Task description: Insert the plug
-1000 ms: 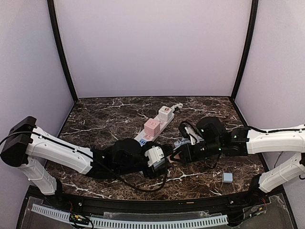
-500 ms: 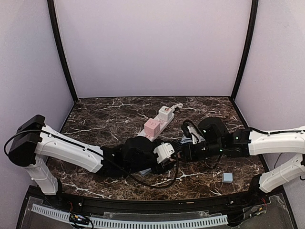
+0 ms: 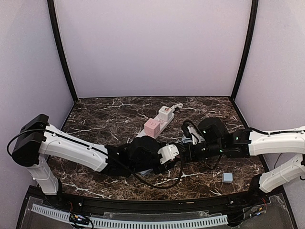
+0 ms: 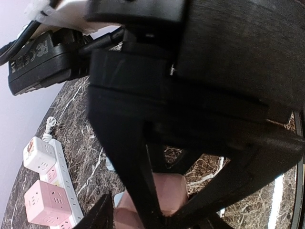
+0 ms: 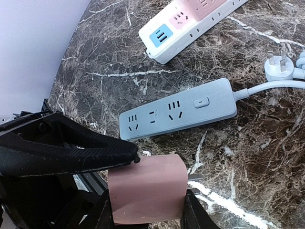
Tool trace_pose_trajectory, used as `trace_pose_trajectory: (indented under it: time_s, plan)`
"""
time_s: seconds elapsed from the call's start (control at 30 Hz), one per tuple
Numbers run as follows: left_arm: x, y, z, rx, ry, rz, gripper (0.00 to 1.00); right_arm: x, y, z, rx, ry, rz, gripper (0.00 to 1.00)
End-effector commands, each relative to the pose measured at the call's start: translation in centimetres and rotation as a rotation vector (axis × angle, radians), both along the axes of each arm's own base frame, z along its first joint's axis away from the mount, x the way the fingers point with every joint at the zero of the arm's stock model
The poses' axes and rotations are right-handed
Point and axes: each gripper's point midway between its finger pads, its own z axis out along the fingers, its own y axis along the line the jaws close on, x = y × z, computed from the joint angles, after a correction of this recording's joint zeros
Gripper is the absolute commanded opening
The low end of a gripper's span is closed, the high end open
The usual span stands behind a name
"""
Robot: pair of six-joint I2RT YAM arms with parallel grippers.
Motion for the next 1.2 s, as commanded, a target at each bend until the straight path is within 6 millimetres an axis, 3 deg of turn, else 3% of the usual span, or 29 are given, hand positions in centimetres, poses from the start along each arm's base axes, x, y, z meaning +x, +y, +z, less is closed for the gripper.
trace_pose_trajectory:
  time_s: [0.0, 0.13, 0.23, 0.33, 0.4, 0.5, 0.6, 0.7, 1.17]
  plan:
    - [-0.2, -0.5, -0.2, 0.031, -0.007, -0.018, 0.52, -0.2, 0.4, 0.6, 0.013, -0.018, 0.003, 0.03]
    - [-0.2, -0.7, -0.6, 0.045, -0.006, -0.023, 0.41, -0.4, 0.6, 0.7, 0.016, -0.018, 0.010, 0.03]
    - [-0.4, -0.9, -0.9, 0.058, -0.002, -0.037, 0.26, -0.5, 0.6, 1.0, 0.022, -0.025, 0.012, 0.05]
    - [-0.5, -1.0, -1.0, 0.066, 0.001, -0.047, 0.17, -0.6, 0.5, 1.3, 0.028, -0.036, 0.020, 0.14]
    - [-0.6, -0.9, -1.0, 0.068, 0.002, -0.053, 0.09, -0.6, 0.4, 1.5, 0.032, -0.045, 0.022, 0.25]
    - [-0.8, -0.7, -1.1, 0.077, 0.004, -0.058, 0.06, -0.5, 0.1, 2.0, 0.036, -0.070, 0.017, 0.48]
    - [-0.9, -0.3, -1.0, 0.085, 0.005, -0.065, 0.05, -0.1, -0.5, 2.8, 0.031, -0.106, -0.003, 0.77]
    - [-1.4, 0.3, -0.9, 0.098, 0.004, -0.085, 0.05, 0.4, -1.3, 3.7, 0.012, -0.154, -0.032, 0.90]
    - [-1.2, 4.1, -0.3, 0.243, -0.124, -0.192, 0.01, 2.1, -6.7, 8.8, -0.019, -0.426, -0.162, 0.98]
